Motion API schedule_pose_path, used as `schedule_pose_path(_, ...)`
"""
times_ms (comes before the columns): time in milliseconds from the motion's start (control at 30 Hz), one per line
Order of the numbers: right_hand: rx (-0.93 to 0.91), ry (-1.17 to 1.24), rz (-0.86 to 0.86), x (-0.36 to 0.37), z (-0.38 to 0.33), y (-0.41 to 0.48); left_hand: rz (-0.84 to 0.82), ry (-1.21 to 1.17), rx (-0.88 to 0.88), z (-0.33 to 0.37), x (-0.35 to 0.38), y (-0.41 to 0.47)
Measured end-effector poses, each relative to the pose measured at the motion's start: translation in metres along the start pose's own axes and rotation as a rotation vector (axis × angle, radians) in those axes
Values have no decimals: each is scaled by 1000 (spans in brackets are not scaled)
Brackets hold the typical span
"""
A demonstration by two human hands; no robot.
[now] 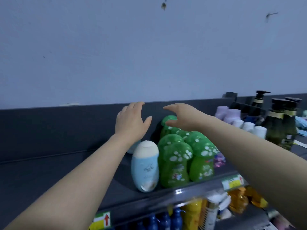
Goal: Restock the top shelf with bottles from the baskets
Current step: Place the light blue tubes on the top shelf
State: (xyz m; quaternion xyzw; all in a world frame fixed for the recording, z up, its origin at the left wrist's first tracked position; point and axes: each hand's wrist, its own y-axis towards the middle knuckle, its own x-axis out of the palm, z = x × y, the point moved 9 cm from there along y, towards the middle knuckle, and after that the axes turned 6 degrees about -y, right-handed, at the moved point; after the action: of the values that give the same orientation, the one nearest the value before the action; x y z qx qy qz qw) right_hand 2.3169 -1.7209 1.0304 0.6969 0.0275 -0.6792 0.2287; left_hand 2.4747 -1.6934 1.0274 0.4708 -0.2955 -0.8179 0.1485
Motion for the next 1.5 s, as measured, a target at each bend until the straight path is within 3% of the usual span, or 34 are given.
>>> schedule_pose_path(300, 122, -27, 5, -3, 83, -186, -77, -144, 115, 150, 48, -107)
schedule_pose_path(633, 283, 118, -272, 156, 149, -360, -454, -195, 135, 208, 210, -270)
schedule_pose_path(933, 481, 355, -562, 375, 157, -485, -947, -221, -100, 144, 400, -440)
schedule_pose_path(1067, 590, 439, -722, 472, 143, -539, -1198, -146, -233, 95, 476, -525)
schedule_pose_path(1233, 705, 515, -777, 565, 130, -581, -1481, 7, -350, 44, 548, -616)
schedule_pose_path(1500, 865, 535, -844, 673, 124, -627, -1662, 261, -343, -1, 624, -697)
